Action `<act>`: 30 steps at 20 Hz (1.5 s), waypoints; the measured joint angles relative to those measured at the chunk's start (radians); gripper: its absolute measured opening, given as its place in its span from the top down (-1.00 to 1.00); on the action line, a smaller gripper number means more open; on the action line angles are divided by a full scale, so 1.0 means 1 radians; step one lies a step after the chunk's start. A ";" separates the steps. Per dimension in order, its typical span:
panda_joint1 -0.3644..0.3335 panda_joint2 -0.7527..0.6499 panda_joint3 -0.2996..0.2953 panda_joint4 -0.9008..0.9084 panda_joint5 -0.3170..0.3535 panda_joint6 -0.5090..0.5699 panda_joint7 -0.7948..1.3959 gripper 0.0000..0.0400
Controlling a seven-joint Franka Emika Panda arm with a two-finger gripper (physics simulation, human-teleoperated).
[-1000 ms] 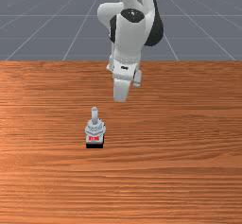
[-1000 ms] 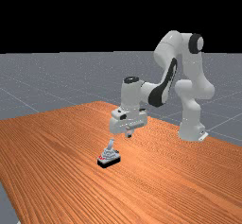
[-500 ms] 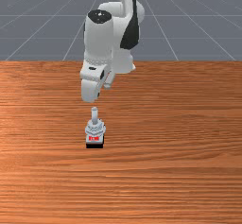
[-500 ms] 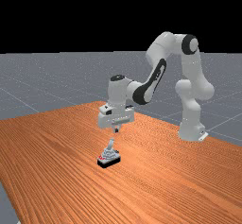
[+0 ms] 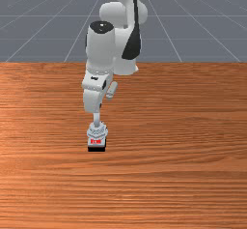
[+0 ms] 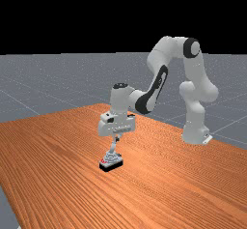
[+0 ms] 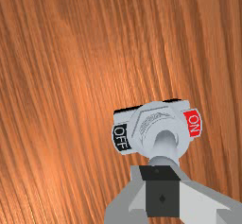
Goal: Turn on the trigger
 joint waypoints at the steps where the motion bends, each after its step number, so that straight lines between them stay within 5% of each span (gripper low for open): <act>1: 0.000 0.002 0.000 0.005 0.000 -0.009 0.000 1.00; 5: 0.004 0.012 0.000 0.045 -0.003 -0.127 -0.007 1.00; 9: 0.001 -0.037 -0.003 -0.048 -0.009 -0.021 -0.007 1.00; 19: 0.017 -0.068 0.003 -0.101 -0.019 0.018 0.008 1.00; 20: 0.010 -0.062 0.011 -0.089 0.000 -0.005 -0.011 1.00; 22: -0.052 -0.041 0.067 -0.073 0.142 -0.021 -0.146 1.00; 25: -0.081 0.000 0.093 -0.069 0.175 0.012 -0.179 1.00; 26: 0.005 0.003 0.010 -0.082 0.046 0.048 0.052 1.00; 29: -0.009 0.013 0.013 -0.081 0.044 0.056 0.008 1.00; 30: 0.038 0.016 -0.041 -0.081 -0.074 0.060 0.066 1.00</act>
